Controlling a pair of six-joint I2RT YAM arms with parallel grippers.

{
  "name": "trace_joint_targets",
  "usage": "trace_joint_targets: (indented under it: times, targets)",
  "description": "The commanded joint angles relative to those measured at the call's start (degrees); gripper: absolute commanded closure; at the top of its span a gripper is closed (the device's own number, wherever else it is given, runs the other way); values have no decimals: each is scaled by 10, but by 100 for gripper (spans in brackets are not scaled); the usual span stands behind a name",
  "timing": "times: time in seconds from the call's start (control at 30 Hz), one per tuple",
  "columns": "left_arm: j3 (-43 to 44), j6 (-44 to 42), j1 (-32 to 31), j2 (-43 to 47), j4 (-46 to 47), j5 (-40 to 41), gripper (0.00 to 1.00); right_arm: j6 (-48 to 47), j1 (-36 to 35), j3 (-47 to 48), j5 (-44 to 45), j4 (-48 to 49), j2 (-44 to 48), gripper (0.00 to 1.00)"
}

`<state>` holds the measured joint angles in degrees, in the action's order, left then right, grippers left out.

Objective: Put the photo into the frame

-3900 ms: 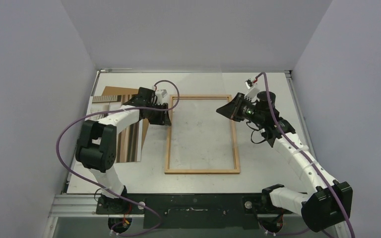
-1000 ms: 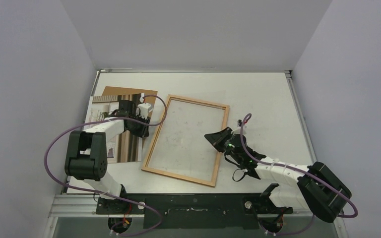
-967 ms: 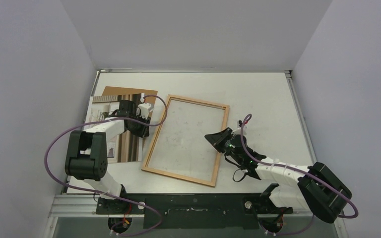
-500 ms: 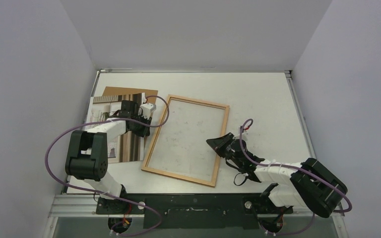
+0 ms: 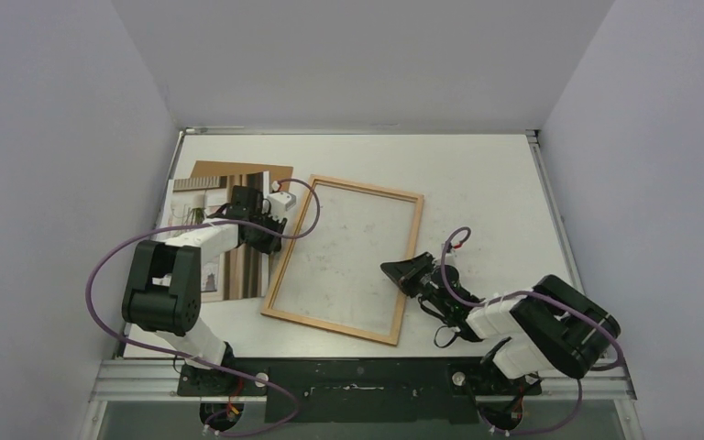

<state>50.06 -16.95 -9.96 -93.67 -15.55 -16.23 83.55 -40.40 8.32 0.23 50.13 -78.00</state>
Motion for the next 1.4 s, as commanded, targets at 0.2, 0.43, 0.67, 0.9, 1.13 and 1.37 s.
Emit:
trace_joint_targets:
  times: [0.2,0.43,0.67,0.9,1.13,1.37]
  targets:
    - [-4,-2,-16,5,2,10,83,77,13,-2,-117,423,-201,95]
    - [-5,-2,-16,6,-1,9,84,70,11,8,-124,428,-209,95]
    - [1,10,-16,7,-5,-1,84,2,16,43,-133,261,-84,95]
    - [12,38,-8,3,-12,-26,85,-8,17,37,-129,231,-50,95]
    - [21,53,17,10,-25,-48,85,-19,12,47,-136,236,-89,95]
    - [28,48,29,18,-33,-49,86,-17,14,39,-133,259,-122,95]
